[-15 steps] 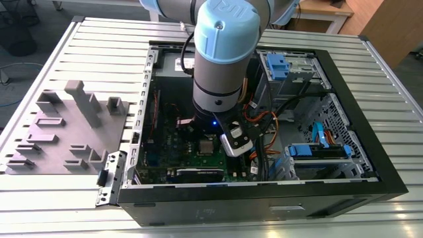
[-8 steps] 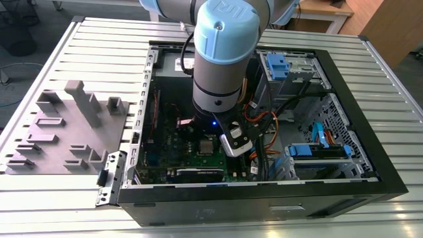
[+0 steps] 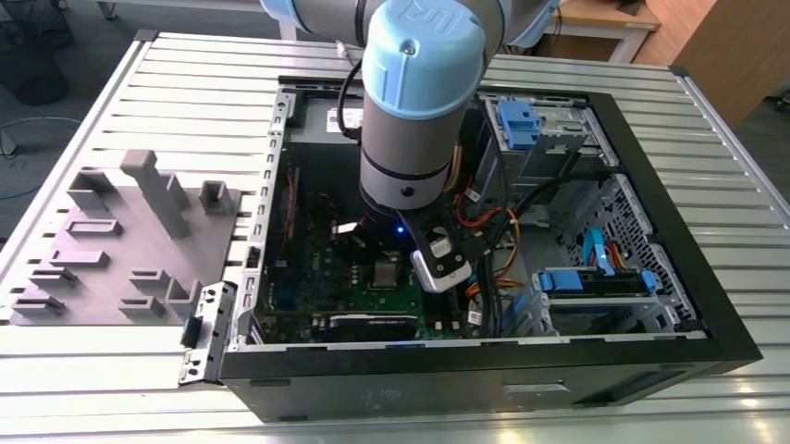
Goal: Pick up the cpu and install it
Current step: 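Place the cpu into insertion slot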
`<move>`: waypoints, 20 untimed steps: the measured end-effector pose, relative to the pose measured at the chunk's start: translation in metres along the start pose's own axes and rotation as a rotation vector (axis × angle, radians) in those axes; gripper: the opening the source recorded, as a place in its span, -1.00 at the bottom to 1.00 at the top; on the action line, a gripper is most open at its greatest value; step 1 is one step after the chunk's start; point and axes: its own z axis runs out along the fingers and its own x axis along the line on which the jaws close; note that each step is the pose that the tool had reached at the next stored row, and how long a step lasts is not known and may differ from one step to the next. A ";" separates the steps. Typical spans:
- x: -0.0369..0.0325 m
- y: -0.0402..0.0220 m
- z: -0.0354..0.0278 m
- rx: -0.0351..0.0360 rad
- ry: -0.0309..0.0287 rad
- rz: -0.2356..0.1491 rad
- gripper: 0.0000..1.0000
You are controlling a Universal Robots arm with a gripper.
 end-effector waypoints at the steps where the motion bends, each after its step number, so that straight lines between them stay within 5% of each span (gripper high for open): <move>1: 0.0000 0.0000 0.0000 -0.0001 -0.0001 0.000 -0.18; 20: 0.0015 0.0000 -0.0002 -0.0001 -0.0033 0.000 -0.18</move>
